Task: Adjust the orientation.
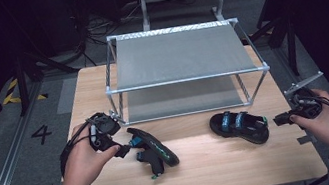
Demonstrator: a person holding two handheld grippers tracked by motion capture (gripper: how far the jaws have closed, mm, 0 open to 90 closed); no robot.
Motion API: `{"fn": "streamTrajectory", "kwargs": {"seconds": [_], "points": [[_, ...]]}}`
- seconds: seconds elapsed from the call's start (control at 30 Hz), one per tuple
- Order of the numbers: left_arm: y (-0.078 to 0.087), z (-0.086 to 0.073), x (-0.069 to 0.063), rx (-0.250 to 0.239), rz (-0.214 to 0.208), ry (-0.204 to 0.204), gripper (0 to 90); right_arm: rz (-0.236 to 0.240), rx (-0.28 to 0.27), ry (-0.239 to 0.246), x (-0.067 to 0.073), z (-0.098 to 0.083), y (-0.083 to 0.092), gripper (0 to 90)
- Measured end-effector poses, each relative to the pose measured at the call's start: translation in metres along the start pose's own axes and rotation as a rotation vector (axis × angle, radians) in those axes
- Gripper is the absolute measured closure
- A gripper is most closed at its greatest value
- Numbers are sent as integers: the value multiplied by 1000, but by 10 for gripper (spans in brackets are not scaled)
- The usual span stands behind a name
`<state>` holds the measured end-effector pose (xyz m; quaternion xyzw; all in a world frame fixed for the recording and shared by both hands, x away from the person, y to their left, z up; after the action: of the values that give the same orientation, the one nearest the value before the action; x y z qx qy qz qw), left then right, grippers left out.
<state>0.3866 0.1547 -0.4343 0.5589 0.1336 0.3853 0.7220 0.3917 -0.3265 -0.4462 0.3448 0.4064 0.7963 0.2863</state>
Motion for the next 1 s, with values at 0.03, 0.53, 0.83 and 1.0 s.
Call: {"fn": "streamTrajectory", "kwargs": {"seconds": [0.03, 0.53, 0.83, 1.0], "points": [[1, 0, 1, -3, 10, -1, 249, -1, -2, 1, 0, 0, 0, 795], [12, 25, -33, -72, -111, -43, 689, 0, -4, -3, -1, -1, -1, 778], [6, 39, -51, -90, -148, -73, 804, -2, -7, -4, -1, -3, -1, 766], [1, 45, -58, -102, -139, -100, 863, -7, -19, -15, -3, -5, 1, 760]]}}
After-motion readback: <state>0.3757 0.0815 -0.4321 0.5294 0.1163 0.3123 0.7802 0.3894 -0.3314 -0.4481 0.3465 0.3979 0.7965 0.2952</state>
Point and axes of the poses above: each handheld gripper's, and its own axes: y roughly backward along the jaws, z roughly out of its top, x roughly to its left, the point moved 10 cm from there along -y, roughly forward along the jaws, and after that the axes turned 12 degrees about z, right-handed, at the moved point
